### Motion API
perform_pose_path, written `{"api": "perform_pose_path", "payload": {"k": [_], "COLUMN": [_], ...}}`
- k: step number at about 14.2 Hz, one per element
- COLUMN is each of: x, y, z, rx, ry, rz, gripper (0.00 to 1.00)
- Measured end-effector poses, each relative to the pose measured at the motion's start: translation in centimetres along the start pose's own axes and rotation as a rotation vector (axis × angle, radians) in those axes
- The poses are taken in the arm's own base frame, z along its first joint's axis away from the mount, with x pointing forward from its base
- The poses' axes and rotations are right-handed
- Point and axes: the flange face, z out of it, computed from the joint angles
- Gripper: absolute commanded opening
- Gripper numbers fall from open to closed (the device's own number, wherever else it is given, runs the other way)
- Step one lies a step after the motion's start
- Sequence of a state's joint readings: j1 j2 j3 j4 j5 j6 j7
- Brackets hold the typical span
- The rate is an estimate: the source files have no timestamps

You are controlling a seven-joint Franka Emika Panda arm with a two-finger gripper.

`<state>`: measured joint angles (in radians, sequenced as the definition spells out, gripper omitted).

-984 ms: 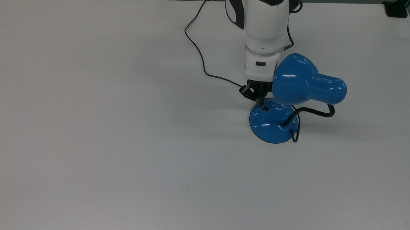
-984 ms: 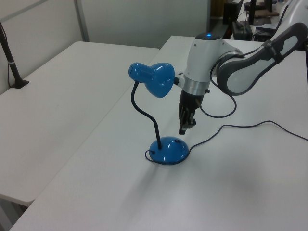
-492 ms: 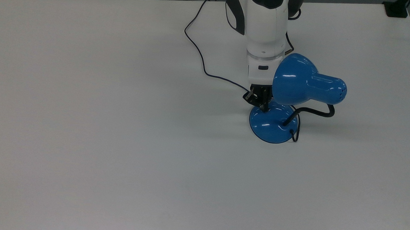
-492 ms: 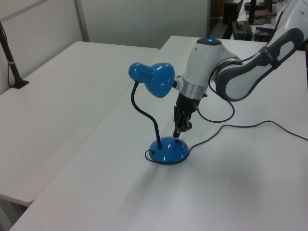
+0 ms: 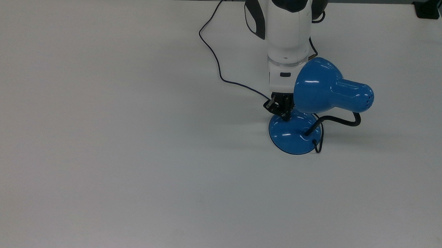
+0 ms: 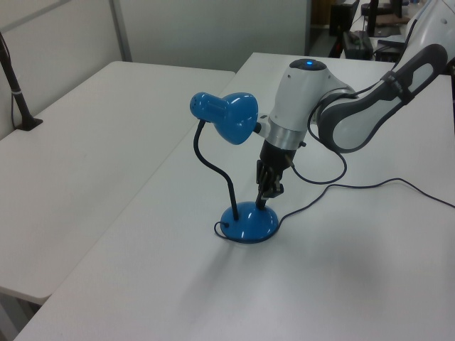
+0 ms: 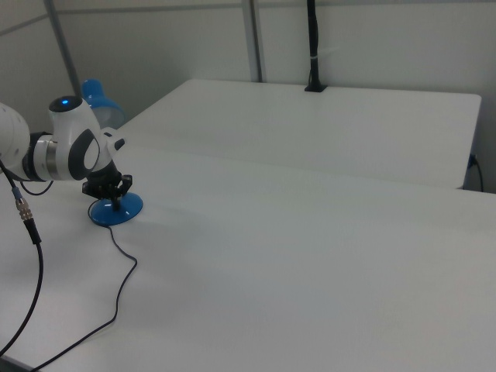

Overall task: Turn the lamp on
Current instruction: 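Press down on the lamp base switch with the closed gripper, then lift the gripper up and away from the lamp base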

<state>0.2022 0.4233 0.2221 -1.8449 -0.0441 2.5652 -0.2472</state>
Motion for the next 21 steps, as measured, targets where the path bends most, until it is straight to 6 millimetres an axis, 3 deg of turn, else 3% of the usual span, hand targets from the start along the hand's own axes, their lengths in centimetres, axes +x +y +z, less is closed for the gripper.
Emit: {"api": "perform_pose_path", "payload": {"k": [21], "x": [0.42], "y": [0.29], "z": [0.32], "rx": [0.012], "ry": [0.018], "rz": [-0.031], "gripper": [0.00]}}
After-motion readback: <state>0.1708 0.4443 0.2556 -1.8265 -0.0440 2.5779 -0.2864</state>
